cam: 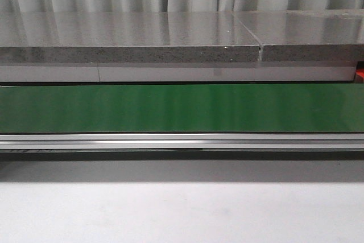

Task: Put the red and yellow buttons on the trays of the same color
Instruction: 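Move the left gripper down over the last red button on the table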

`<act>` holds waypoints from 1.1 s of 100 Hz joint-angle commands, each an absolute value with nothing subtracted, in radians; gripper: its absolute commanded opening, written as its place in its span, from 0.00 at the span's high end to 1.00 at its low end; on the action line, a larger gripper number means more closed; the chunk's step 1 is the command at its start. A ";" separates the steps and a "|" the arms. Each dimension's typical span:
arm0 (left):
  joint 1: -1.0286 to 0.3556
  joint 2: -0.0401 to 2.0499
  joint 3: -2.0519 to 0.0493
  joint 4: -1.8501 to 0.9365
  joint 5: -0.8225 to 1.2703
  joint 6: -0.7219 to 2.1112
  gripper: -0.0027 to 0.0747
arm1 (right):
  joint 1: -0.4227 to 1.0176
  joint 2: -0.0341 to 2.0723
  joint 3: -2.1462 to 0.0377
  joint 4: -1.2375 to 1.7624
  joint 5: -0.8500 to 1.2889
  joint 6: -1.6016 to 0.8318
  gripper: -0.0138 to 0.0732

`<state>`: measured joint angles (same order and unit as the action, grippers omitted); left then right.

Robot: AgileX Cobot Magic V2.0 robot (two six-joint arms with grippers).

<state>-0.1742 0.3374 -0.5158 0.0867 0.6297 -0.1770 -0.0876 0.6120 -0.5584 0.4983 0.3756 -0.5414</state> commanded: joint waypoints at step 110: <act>0.187 1.599 -1.242 0.244 0.532 -0.544 0.16 | -0.089 0.608 -0.584 0.508 0.314 -0.551 0.92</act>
